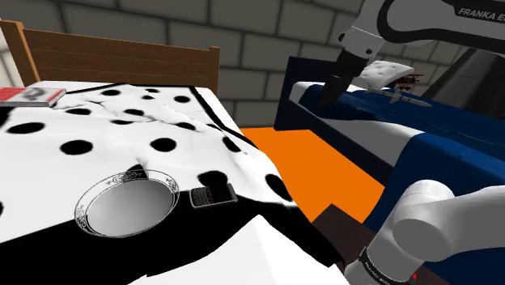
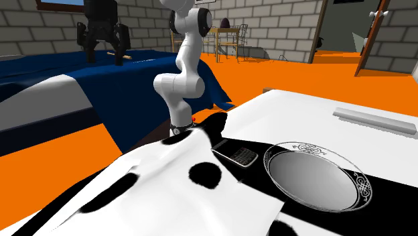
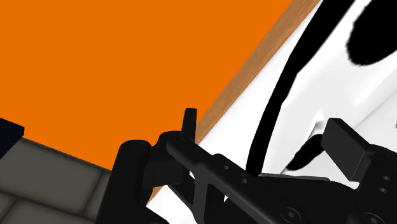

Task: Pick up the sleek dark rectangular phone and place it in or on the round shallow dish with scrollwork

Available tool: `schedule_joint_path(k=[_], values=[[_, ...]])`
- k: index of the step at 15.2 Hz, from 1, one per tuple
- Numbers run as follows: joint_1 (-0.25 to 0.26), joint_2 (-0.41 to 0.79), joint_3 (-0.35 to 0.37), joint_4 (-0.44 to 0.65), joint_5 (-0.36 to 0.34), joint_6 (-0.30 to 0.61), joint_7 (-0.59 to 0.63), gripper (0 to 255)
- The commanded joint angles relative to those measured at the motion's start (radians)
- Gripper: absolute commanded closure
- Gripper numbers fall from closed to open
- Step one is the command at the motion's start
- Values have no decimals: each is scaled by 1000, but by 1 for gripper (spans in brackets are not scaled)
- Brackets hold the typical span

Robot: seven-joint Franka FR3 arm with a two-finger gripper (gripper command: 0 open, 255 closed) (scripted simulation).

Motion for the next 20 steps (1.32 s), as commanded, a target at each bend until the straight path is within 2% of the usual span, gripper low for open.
schedule_joint_path(k=[1,20], values=[[0,0,0,0,0,0,0,0],[297,387,174,99,76,204,-282,0]])
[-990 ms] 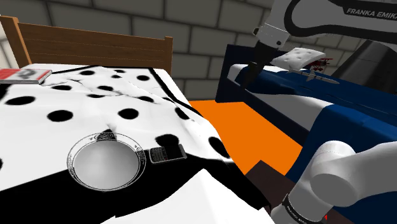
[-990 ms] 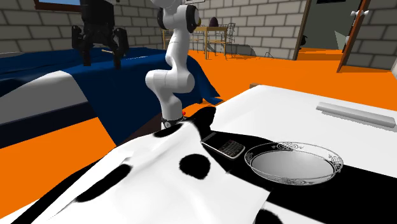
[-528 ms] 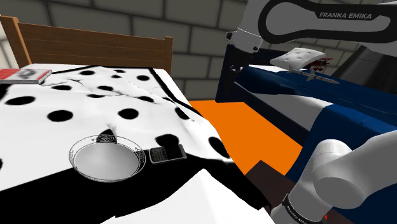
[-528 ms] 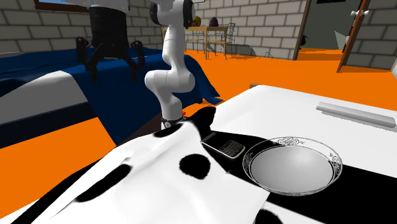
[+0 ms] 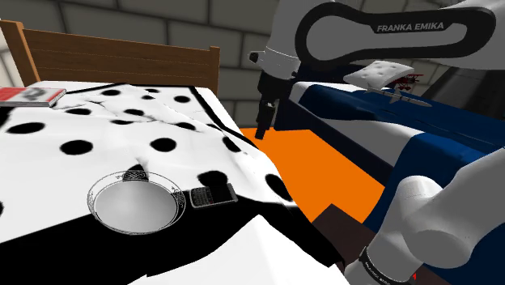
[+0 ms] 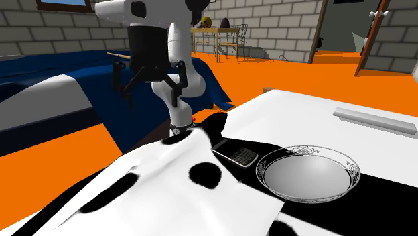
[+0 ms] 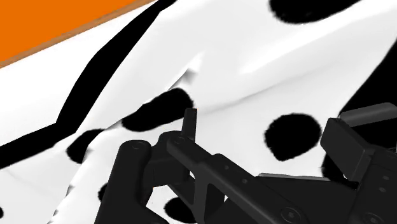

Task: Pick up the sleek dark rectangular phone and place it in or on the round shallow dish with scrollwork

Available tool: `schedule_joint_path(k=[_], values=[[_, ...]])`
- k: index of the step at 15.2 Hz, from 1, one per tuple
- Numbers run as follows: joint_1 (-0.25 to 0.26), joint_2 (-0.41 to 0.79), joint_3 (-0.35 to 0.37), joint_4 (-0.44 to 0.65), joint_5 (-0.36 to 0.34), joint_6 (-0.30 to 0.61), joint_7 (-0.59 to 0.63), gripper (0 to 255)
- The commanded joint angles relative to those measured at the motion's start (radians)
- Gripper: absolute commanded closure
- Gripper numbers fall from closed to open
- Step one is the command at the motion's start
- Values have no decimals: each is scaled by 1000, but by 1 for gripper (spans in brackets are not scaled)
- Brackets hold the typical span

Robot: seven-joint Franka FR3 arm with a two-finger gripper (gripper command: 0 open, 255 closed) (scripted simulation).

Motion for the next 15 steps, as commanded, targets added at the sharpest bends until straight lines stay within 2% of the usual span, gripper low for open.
schedule_joint_path(k=[1,13,15], values=[[28,29,21,5,5,14,-31,0],[185,209,157,47,15,93,-198,0],[197,225,169,38,14,112,-211,0]])
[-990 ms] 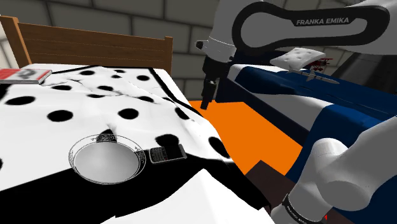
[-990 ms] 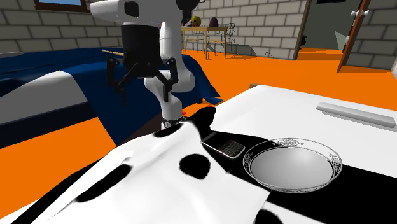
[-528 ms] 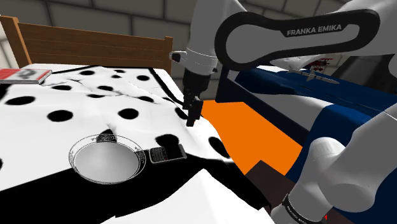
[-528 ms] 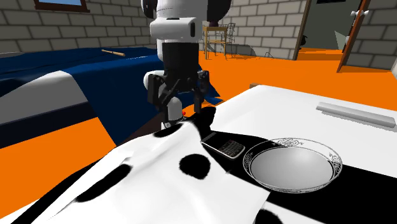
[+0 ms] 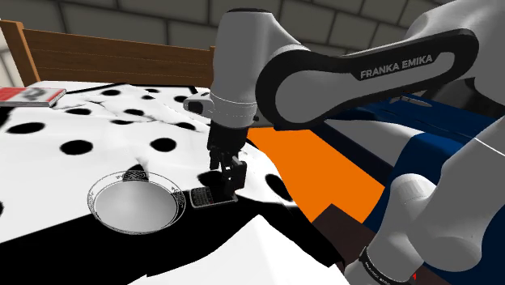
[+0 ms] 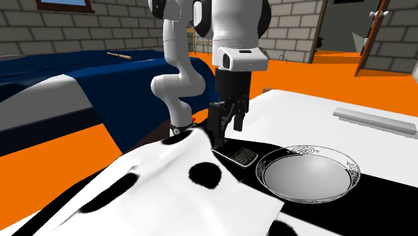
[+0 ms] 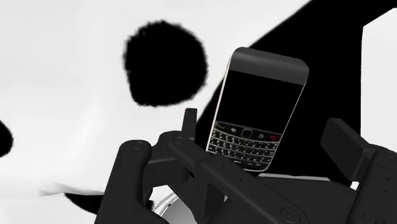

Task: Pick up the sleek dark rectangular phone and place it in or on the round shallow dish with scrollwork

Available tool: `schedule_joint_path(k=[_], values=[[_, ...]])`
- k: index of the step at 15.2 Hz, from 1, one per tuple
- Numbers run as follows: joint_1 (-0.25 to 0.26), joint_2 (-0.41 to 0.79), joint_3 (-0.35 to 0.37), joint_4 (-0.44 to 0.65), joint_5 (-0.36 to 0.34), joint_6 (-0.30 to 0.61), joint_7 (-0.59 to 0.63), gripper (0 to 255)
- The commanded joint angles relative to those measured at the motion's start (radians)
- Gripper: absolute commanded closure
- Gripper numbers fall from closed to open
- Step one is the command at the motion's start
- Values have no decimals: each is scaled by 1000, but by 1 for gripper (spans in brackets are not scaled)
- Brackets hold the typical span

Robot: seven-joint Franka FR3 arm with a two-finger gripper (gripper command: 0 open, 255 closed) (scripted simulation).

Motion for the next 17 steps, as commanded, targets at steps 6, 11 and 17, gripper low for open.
schedule_joint_path(k=[6,11,17], values=[[5,41,11,-53,-8,91,-1,0],[5,44,11,-58,-9,99,0,0],[5,44,11,-58,-9,99,0,255]])
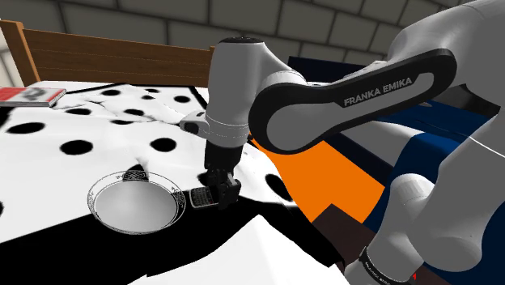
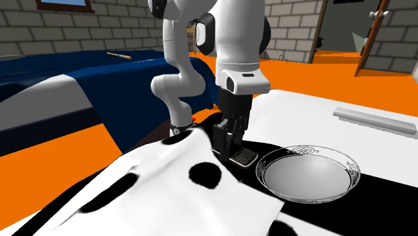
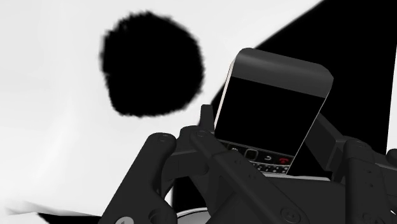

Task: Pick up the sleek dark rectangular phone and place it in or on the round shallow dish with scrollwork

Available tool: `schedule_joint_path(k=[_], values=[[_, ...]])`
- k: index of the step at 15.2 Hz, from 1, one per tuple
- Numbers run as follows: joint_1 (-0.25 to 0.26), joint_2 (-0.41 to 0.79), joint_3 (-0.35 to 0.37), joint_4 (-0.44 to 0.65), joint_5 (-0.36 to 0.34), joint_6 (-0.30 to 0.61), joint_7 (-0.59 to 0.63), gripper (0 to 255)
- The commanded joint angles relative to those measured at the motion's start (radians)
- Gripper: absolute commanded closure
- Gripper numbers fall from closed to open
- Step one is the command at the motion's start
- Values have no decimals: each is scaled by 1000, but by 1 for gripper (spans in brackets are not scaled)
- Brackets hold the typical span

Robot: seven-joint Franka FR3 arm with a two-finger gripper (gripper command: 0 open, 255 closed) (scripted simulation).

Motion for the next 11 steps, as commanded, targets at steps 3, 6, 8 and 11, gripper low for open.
schedule_joint_path(k=[3,6,8,11], values=[[0,1,0,-1,0,0,0,255],[-1,2,0,-1,-1,1,0,255],[0,1,0,-1,0,1,0,255],[-1,-11,-2,28,2,-40,-3,255]])
